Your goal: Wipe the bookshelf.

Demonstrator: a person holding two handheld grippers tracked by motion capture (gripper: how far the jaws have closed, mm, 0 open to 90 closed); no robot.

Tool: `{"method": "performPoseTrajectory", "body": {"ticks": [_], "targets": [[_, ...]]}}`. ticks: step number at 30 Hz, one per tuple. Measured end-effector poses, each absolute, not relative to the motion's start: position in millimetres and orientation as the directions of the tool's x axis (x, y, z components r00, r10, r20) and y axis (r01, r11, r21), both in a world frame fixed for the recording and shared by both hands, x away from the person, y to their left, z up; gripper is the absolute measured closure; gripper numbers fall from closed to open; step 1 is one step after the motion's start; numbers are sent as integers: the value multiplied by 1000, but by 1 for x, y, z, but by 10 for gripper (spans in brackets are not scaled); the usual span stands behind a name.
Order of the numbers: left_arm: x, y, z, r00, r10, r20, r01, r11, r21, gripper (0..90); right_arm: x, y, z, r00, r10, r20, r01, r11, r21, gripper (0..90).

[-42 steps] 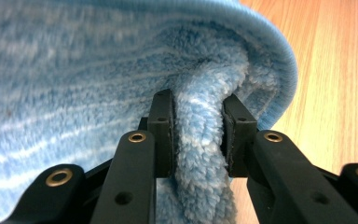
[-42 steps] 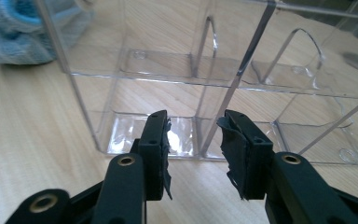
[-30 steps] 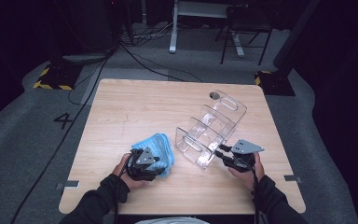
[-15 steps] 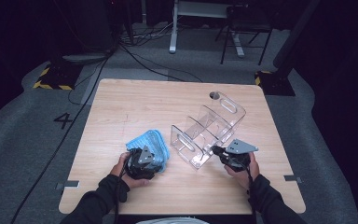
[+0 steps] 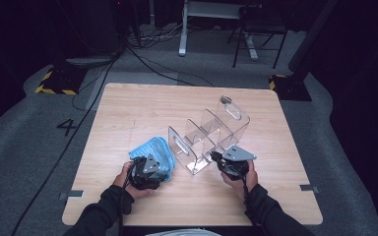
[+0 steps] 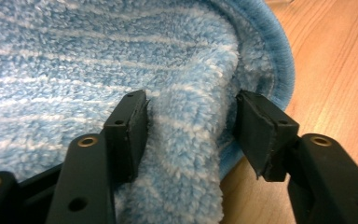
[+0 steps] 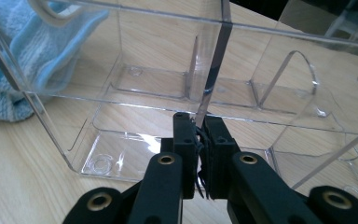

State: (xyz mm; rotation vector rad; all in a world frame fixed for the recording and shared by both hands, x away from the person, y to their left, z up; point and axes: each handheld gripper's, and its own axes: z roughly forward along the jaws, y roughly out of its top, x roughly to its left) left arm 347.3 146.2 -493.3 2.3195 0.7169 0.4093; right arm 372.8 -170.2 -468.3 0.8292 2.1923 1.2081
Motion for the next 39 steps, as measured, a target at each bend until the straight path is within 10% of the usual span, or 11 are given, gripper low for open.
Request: {"method": "performPoseTrajectory", "body": {"ticks": [17,39], "targets": [[345,159,-493,794,602,85,398,-620,677,446,362,-187,-466,-717,683,-140,231,422,877,698],[345,157,-495,797,596,98,385,-626,679,430,432,-206,-492,-613,787,-76,325,338,883,597]]}}
